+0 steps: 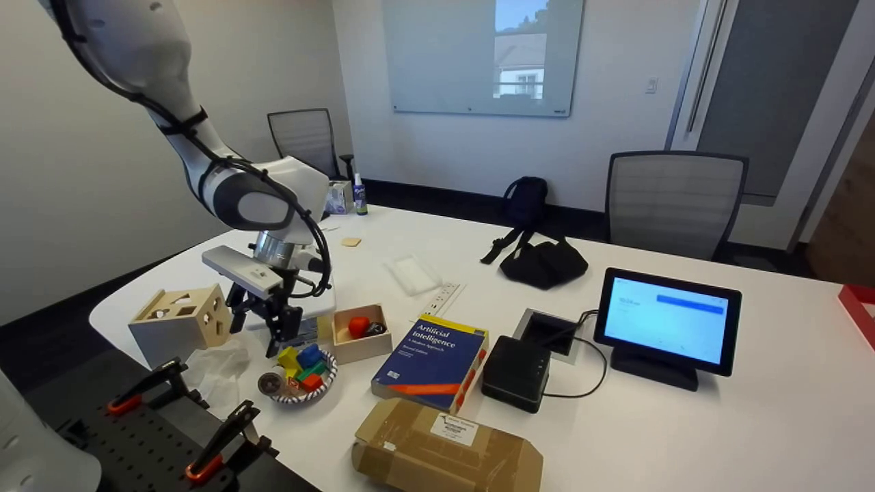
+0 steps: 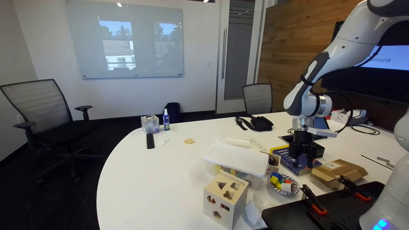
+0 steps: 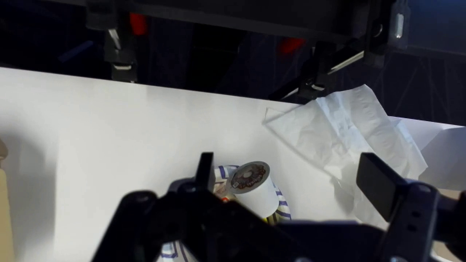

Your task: Remove the white container from the white plate and put it in the wooden box

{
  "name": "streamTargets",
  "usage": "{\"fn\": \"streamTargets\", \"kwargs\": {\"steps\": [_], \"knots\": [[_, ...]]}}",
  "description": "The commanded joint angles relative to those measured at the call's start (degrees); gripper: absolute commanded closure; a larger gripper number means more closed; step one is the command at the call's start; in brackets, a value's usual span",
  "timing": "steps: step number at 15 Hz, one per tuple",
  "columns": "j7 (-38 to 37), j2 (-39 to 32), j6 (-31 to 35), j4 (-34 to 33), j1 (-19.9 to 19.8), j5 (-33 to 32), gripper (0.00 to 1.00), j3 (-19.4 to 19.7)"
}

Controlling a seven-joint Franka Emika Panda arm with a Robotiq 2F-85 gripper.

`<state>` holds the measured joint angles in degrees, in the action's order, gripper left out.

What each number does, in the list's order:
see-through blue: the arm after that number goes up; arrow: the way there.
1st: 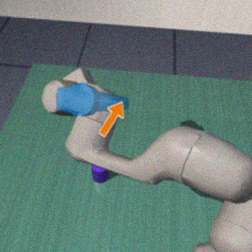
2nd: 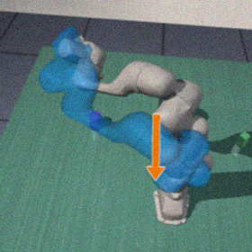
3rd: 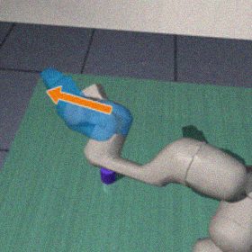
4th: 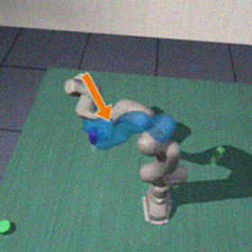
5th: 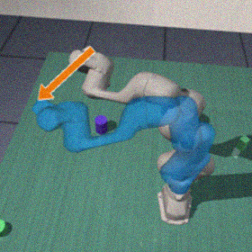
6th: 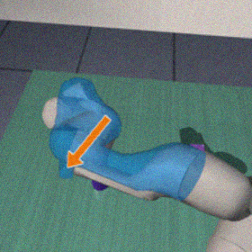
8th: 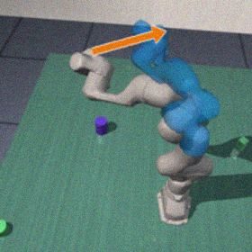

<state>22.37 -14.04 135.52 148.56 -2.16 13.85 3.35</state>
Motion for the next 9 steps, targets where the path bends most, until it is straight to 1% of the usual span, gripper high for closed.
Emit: {"fn": "streamTargets", "kwargs": {"steps": [1, 5, 9], "knots": [[1.86, -7.18, 0.65, -5.27, -2.64, 0.4, 0.0, -2.99], [2.37, -14.58, 0.5, -10.8, -4.61, -0.81, 0.0, -5.22], [2.2, -20.36, 0.24, -14.54, -6.19, -1.76, 0.0, -6.89]]}}
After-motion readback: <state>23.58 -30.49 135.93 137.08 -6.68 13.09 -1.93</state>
